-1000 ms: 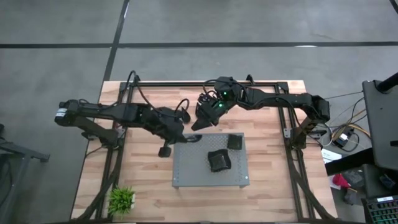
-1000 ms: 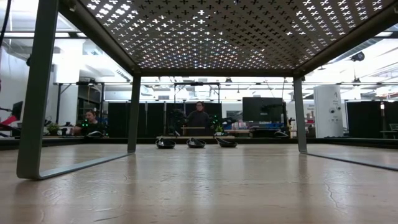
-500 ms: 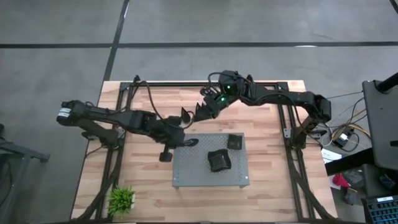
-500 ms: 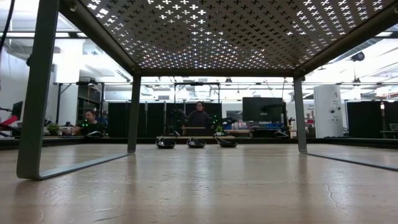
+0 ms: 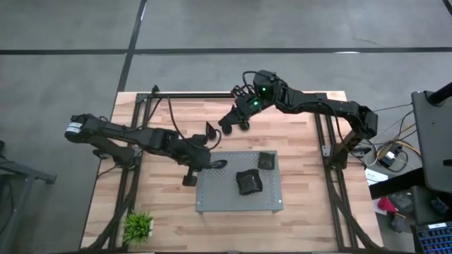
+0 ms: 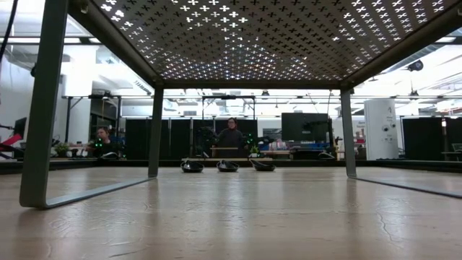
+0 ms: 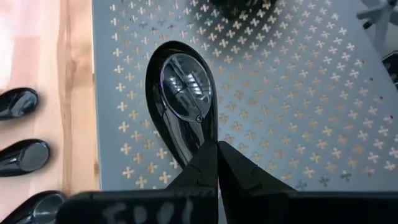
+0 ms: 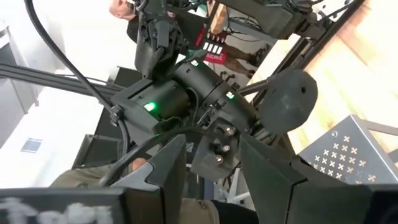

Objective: Pick & Place Mini shaped plates
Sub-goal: Put the drop shaped plate on the shelf, then stack the drop shaped plate on top of the other drop shaped plate on the shelf

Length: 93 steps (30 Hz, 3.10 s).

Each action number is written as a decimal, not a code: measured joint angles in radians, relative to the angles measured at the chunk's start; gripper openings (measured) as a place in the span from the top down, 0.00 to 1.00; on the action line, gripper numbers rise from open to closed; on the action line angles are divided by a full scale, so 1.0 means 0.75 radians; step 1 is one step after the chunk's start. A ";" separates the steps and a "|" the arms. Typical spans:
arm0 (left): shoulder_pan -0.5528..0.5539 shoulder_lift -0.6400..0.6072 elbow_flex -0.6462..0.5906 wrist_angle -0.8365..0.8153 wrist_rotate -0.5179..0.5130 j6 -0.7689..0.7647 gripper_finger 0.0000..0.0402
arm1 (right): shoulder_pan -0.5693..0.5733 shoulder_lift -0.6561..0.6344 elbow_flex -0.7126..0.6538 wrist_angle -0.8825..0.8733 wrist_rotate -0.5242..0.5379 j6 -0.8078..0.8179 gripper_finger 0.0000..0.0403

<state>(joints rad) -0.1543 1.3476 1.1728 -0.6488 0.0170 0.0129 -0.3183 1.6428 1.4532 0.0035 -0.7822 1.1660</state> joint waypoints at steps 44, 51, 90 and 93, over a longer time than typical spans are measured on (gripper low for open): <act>0.101 -0.242 0.130 0.016 0.009 -0.351 0.85 | -0.068 -0.007 0.000 -0.169 0.127 -0.178 0.69; 0.132 -0.298 0.158 0.118 0.010 -0.487 0.85 | -0.161 -0.009 -0.001 -0.616 0.362 -0.398 0.72; 0.154 -0.354 0.190 0.457 -0.025 -0.592 0.85 | -0.306 -0.004 -0.651 -0.376 0.762 -0.294 0.72; 0.154 -0.352 0.189 0.457 -0.025 -0.592 0.85 | -0.307 0.019 -0.667 -0.308 0.763 -0.251 0.71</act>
<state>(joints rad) -0.0391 1.0834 1.3145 -0.3061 -0.0021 -0.4313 -0.5484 1.6574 0.9528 -0.2272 -0.2096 0.9776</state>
